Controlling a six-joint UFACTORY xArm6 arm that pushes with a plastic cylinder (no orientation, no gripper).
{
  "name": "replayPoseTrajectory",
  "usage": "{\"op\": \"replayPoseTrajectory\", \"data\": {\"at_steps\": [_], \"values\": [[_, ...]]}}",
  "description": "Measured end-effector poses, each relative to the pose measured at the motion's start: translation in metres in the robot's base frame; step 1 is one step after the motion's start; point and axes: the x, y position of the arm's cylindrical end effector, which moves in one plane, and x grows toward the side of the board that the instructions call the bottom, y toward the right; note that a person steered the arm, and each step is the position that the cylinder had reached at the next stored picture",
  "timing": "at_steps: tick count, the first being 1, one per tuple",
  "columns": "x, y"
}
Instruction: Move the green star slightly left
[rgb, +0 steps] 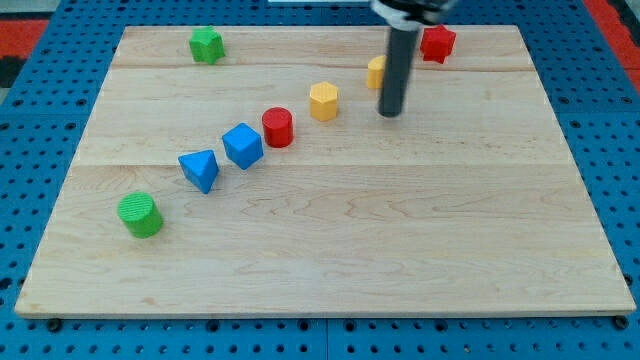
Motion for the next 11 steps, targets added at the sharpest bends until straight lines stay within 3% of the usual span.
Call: {"op": "replayPoseTrajectory", "data": {"at_steps": [1,2,3,5,6,7,8,9,10,11], "values": [[-0.021,0.058],[-0.05,0.068],[-0.105,0.033],[-0.133,-0.176],[-0.14,-0.201],[-0.137,-0.275],[-0.101,-0.318],[-0.111,-0.3],[-0.153,-0.295],[-0.114,-0.274]]}}
